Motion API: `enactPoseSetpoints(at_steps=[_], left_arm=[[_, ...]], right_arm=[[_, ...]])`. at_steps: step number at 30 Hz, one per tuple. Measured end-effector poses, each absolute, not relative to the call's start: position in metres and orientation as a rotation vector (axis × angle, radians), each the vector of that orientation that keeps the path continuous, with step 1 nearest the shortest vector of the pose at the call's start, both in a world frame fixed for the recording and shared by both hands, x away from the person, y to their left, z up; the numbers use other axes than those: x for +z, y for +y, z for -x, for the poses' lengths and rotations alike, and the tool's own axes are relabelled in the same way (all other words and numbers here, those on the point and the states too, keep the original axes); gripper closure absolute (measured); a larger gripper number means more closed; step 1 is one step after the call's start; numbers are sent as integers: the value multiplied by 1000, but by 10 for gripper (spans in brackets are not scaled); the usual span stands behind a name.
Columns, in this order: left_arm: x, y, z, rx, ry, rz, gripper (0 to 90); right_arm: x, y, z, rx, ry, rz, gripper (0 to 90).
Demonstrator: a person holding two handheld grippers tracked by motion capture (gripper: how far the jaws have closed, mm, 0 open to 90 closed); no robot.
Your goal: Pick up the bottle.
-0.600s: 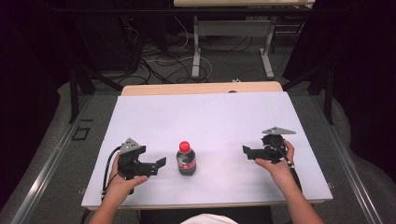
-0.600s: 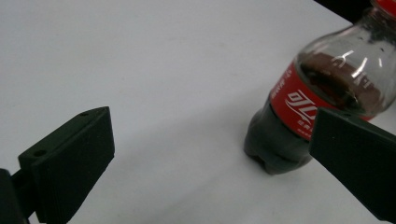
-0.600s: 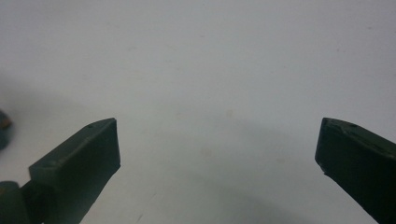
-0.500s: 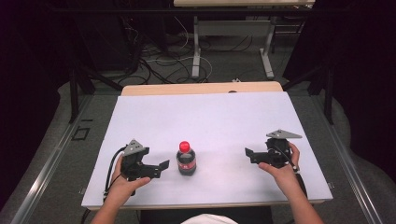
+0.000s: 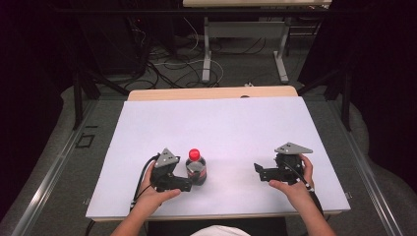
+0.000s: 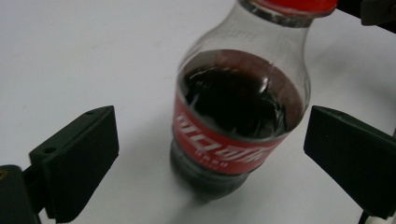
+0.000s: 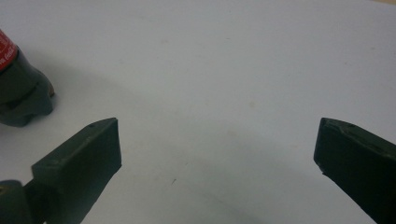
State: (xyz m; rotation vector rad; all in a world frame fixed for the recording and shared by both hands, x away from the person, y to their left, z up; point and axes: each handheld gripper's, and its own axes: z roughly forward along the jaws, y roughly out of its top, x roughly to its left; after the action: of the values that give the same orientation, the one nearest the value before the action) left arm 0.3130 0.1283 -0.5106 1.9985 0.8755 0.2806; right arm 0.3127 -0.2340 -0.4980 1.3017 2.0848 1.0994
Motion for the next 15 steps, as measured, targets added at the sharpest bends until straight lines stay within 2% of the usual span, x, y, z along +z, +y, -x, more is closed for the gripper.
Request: enactPoseSetpoints(at_steps=[5, 10, 15], left_arm=[[-514, 113, -317, 278, 861, -2000, 104], [-515, 108, -316, 351, 847, -2011, 275], [-513, 108, -314, 374, 825, -2031, 290]], right_arm=[[-498, -231, -312, 1111, 2087, -1303, 4], [-497, -229, -312, 1119, 2092, -1295, 6], [-493, -223, -310, 1139, 2100, -1281, 10]])
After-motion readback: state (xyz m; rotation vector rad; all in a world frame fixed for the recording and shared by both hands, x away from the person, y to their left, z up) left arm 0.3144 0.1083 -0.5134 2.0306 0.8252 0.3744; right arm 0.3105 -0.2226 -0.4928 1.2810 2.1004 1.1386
